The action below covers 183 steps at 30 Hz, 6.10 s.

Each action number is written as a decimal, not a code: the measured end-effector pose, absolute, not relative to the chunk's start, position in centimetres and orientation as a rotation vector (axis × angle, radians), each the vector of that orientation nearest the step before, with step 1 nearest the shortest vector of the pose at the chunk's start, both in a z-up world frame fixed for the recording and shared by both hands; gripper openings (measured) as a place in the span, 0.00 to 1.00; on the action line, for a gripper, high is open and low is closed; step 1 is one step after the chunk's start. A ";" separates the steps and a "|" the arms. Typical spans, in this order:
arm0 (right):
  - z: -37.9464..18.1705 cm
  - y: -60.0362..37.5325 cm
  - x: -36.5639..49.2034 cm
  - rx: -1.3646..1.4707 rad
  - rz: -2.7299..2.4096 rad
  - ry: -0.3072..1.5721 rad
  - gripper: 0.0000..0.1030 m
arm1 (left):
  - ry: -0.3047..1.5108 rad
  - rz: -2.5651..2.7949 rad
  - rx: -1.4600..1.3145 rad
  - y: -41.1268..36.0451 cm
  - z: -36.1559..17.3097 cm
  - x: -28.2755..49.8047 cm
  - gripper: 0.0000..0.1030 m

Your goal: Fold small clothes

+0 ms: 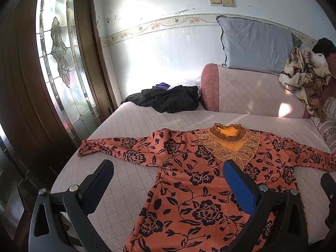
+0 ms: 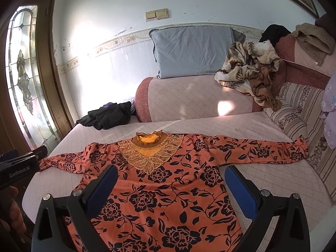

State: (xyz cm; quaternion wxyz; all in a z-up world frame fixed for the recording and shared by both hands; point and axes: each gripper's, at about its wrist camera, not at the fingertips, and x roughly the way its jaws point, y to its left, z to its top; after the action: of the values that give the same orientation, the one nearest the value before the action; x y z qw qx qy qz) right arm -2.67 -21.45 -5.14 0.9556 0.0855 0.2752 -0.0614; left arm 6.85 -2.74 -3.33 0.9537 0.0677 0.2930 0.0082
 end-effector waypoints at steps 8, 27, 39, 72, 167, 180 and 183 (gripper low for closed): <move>-5.3 -21.9 -2.4 0.178 -0.125 0.553 1.00 | 0.595 0.007 0.152 -3.7 -3.3 6.9 1.00; -7.9 -26.8 1.5 0.250 -0.158 0.561 1.00 | 0.678 -0.044 0.206 -8.2 -8.2 11.4 1.00; -22.4 -56.1 1.5 1.115 -0.510 0.644 0.99 | 1.018 -0.173 0.232 -13.5 -24.0 18.9 1.00; -11.2 -42.4 17.6 0.981 0.086 0.442 0.06 | 0.843 0.105 0.107 -4.5 -19.0 22.3 1.00; -23.7 -34.4 19.3 0.728 0.118 0.913 0.43 | 0.610 0.126 -0.460 14.9 -9.9 33.5 0.08; -22.5 -38.9 18.1 0.798 0.001 0.816 0.43 | 0.878 -0.337 0.085 -12.2 -12.9 25.5 0.53; -21.6 -39.6 17.5 0.814 -0.013 0.780 0.56 | 0.835 -0.324 0.075 -11.2 -11.6 23.8 0.67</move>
State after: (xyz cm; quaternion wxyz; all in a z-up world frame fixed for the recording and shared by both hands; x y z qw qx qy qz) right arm 17.50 -39.58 -21.57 0.8452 0.3859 0.3698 -0.0061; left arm 23.79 -11.20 -11.60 0.9007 0.0363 0.4035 -0.1568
